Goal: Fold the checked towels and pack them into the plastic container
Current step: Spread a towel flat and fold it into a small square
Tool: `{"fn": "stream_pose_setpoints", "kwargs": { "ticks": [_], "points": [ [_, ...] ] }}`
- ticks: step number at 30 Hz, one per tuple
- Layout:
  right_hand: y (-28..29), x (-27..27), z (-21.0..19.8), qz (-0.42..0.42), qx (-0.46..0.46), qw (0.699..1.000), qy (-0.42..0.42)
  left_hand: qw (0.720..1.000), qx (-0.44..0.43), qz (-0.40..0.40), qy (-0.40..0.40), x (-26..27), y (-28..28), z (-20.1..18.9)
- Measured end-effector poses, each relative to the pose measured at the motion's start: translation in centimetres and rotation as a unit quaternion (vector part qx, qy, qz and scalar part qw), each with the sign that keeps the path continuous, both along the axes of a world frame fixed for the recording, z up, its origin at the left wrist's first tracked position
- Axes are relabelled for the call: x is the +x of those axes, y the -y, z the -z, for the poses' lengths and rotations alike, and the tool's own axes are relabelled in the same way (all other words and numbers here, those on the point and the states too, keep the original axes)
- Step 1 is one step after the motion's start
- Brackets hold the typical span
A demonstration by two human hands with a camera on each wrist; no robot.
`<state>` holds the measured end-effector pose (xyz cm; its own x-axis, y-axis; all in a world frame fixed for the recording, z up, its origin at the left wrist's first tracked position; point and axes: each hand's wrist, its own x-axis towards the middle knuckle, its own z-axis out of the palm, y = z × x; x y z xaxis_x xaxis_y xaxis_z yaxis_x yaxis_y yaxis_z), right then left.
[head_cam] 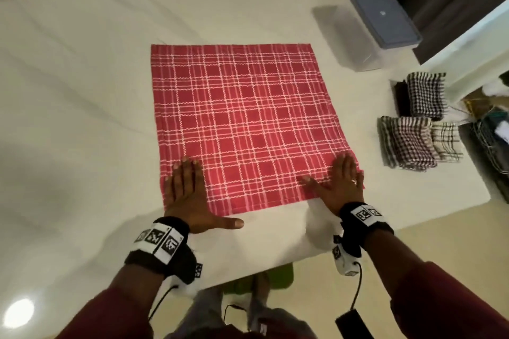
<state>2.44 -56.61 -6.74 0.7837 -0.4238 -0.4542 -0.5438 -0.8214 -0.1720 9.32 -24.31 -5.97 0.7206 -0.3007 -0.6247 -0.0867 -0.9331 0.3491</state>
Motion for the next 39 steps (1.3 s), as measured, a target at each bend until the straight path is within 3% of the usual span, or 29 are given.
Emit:
{"fn": "stream_pose_setpoints", "kwargs": {
  "ticks": [3,6,10,13,16,23,28,31,39],
  "points": [
    [-1.5,-1.9,-0.6,-0.106,0.008,0.993,0.047,0.995,0.011,-0.025,0.094,-1.7,0.8,-0.7],
    [-2.9,-4.3,-1.1,-0.236,0.054,0.968,0.061,0.984,0.011,0.012,0.176,-5.0,1.3,-1.0],
    [-2.5,-7.2,-0.2,-0.322,0.040,0.945,0.035,0.984,0.039,0.099,0.140,-10.2,0.6,0.2],
    [-1.7,-9.2,-0.1,-0.341,0.039,0.938,0.039,0.983,0.046,0.091,0.155,-13.6,-0.1,-0.2],
    [-1.4,-10.6,-0.1,-0.338,0.009,0.935,0.109,0.968,0.025,0.041,0.248,-15.7,-0.1,-0.9],
    [-0.4,-12.7,-0.8,-0.325,0.085,0.912,0.236,0.961,-0.005,-0.040,0.273,-19.0,-0.1,-2.1],
    [-0.1,-8.1,-4.0,-0.279,0.044,0.895,0.346,0.912,0.009,-0.105,0.397,-15.7,0.0,-5.1],
    [-1.0,-3.2,-5.8,-0.256,0.004,0.888,0.382,0.894,0.043,-0.141,0.423,-11.3,0.8,-6.9],
    [-2.7,8.6,-7.9,-0.214,-0.064,0.917,0.331,0.907,-0.001,-0.147,0.394,1.3,0.5,-7.5]
  ]
}}
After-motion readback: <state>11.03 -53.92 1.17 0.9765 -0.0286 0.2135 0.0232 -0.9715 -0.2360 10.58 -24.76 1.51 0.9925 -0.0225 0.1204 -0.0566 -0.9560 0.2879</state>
